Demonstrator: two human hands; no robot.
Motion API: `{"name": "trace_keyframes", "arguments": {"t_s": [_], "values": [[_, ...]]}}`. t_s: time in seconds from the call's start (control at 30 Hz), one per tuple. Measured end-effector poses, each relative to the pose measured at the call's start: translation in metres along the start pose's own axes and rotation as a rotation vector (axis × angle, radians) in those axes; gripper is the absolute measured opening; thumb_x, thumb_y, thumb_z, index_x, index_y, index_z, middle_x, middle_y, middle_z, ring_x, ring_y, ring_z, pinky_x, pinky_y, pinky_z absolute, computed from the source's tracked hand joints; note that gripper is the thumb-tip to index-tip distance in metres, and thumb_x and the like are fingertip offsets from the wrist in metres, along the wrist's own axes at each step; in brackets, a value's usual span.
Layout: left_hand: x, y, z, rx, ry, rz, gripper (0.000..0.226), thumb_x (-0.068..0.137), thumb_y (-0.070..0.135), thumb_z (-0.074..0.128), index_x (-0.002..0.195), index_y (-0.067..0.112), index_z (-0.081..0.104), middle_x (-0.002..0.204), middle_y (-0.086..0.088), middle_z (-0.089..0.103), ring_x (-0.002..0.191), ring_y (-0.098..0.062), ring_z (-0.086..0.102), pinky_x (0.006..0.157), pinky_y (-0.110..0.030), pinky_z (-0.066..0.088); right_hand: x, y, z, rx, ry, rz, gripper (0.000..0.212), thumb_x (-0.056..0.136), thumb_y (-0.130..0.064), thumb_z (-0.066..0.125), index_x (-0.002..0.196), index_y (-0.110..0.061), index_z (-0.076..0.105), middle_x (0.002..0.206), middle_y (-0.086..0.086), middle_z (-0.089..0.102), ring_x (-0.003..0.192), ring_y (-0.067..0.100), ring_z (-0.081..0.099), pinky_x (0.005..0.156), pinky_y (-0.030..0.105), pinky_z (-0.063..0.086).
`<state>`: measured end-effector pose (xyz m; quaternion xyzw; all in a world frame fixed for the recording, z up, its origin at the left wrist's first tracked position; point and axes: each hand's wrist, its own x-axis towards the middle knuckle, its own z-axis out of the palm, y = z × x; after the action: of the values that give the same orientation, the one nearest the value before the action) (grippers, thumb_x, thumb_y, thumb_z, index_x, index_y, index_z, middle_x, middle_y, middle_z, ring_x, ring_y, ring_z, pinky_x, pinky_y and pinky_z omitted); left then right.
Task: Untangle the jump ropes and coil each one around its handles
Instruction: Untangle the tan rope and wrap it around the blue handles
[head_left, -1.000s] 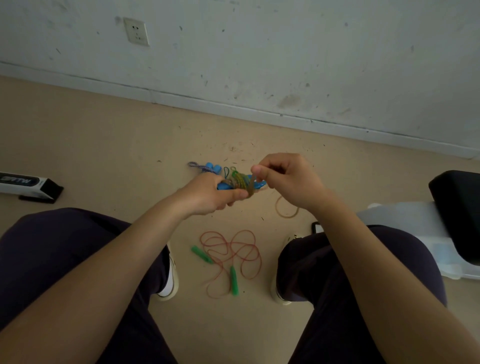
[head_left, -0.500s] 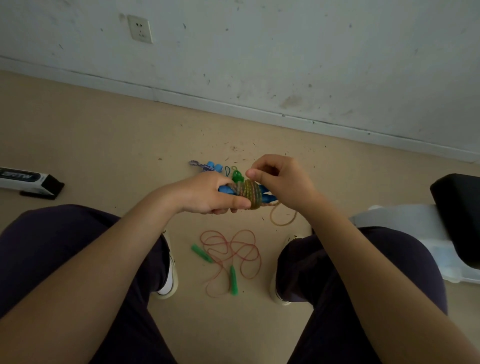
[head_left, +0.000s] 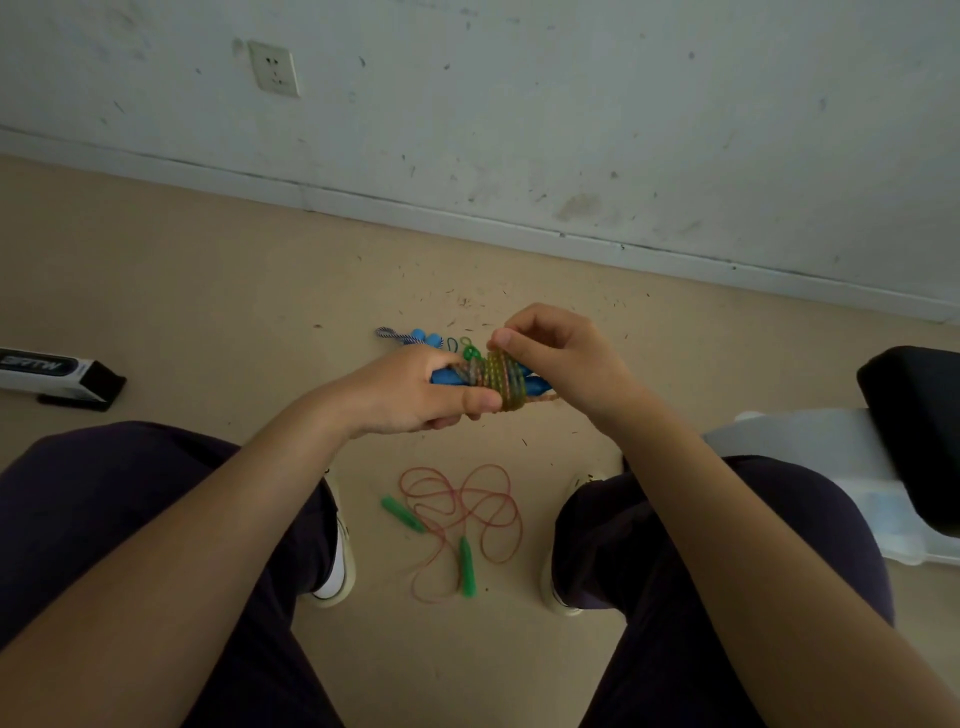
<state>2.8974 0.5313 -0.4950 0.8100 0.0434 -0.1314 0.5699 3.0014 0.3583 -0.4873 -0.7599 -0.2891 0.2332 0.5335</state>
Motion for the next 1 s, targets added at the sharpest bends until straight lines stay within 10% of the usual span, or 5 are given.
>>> {"name": "trace_keyframes", "arguments": {"t_s": [0.3,0.47,0.6,0.73,1.0], "values": [[0.002,0.005,0.001,-0.241,0.184,-0.014,0.050,0.069,0.058,0.068,0.083,0.010,0.063,0.054,0.002,0.050,0.040,-0.009,0.037,0.039,-0.019,0.030,-0.003,-0.004,0.002,0.447,-0.105,0.045,0.033,0.092,-0.021,0.060,0.117,0.001,0.060,0.106,0.017,0.064,0.096,0.031,0.062,0.093,0.044,0.050],[0.005,0.005,0.001,-0.383,0.336,0.001,0.045,0.077,0.054,0.066,0.082,0.010,0.057,0.054,-0.002,0.047,0.037,-0.010,0.031,0.038,-0.019,0.025,-0.005,-0.007,0.007,0.494,-0.189,0.077,0.024,0.093,-0.016,0.062,0.118,-0.013,0.061,0.077,0.010,0.041,0.055,0.012,0.033,0.049,0.023,0.029],[0.008,0.004,0.003,-0.350,0.469,-0.025,0.035,0.092,0.042,0.065,0.077,0.010,0.059,0.050,0.001,0.047,0.036,-0.009,0.034,0.038,-0.018,0.027,-0.003,-0.006,0.012,0.361,-0.144,0.115,0.026,0.102,-0.009,0.047,0.127,-0.009,0.055,0.068,0.005,0.028,0.047,0.005,0.026,0.042,0.018,0.022],[0.011,-0.001,0.001,-0.314,0.632,-0.066,0.043,0.091,0.043,0.067,0.080,0.002,0.065,0.051,0.000,0.049,0.035,-0.009,0.036,0.038,-0.018,0.028,-0.005,-0.006,0.020,0.055,-0.073,0.189,0.023,0.104,-0.016,0.043,0.096,-0.014,0.065,0.059,-0.003,0.039,0.045,0.007,0.031,0.042,0.020,0.026],[0.019,-0.017,-0.002,-0.001,0.672,-0.152,0.043,0.088,0.047,0.070,0.070,0.008,0.063,0.055,-0.001,0.056,0.047,-0.013,0.047,0.054,-0.027,0.038,-0.005,-0.007,0.018,-0.445,-0.041,-0.100,0.023,0.099,-0.018,0.055,0.087,-0.003,0.067,0.063,-0.010,0.047,0.057,-0.002,0.045,0.056,0.014,0.033]]}}
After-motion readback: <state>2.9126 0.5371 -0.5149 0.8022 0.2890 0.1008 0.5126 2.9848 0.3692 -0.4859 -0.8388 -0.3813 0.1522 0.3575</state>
